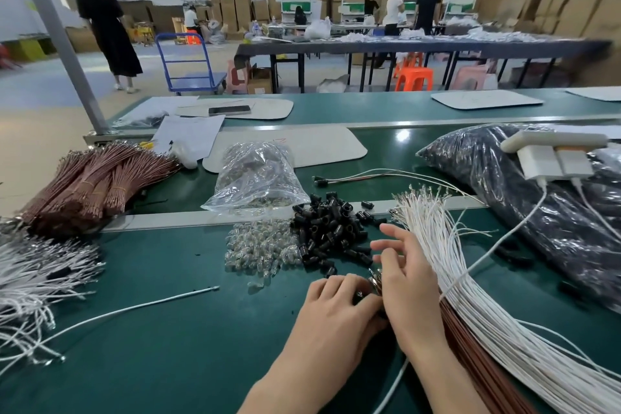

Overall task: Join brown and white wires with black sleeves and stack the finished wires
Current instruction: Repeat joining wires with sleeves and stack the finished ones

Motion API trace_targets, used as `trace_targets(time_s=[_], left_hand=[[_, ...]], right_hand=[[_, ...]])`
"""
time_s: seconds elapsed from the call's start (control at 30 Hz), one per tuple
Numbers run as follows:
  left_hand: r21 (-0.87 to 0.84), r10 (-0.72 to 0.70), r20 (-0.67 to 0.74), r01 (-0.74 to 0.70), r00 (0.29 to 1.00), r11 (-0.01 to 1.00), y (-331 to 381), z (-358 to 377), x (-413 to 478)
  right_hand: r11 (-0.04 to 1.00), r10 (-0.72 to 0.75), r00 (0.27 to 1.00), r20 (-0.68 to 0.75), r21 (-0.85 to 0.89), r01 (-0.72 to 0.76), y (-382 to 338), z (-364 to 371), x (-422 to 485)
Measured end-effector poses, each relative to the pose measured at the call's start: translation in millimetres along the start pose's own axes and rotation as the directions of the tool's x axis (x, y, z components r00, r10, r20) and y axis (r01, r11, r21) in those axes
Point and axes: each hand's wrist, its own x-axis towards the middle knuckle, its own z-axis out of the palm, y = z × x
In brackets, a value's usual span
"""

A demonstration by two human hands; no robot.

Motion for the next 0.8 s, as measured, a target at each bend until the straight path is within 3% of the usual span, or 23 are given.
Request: trace_targets(time_s=[0.27, 0.37, 0.53, 0.8], left_hand=[[0.056, 0.036, -0.075, -0.032, 0.997, 0.998, -2.2, 9.6, -0.5], [0.074, 0.075, -0.04, -0.072, 0.996, 0.995, -7.4, 10.7, -2.3], [0.038, 0.106, 0.002, -0.106, 0.994, 0.994, -10.8, 3.5, -4.4], [0.005, 0.129, -0.065, -0.129, 0.989, 0.992, -15.0, 0.2, -5.7]], right_hand=[[0.998, 0.013, 1.0, 0.003, 0.054, -0.013, 0.5, -1.6, 1.0], [0.998, 0.022, 1.0, 0.004, 0.064, -0.022, 1.0, -1.7, 3.1], [0.995, 0.033, 0.999, 0.007, 0.092, -0.034, 1.4, -4.9, 2.1], [0.994, 0.019, 1.0, -0.014, 0.108, -0.017, 0.6, -7.0, 3.8]])
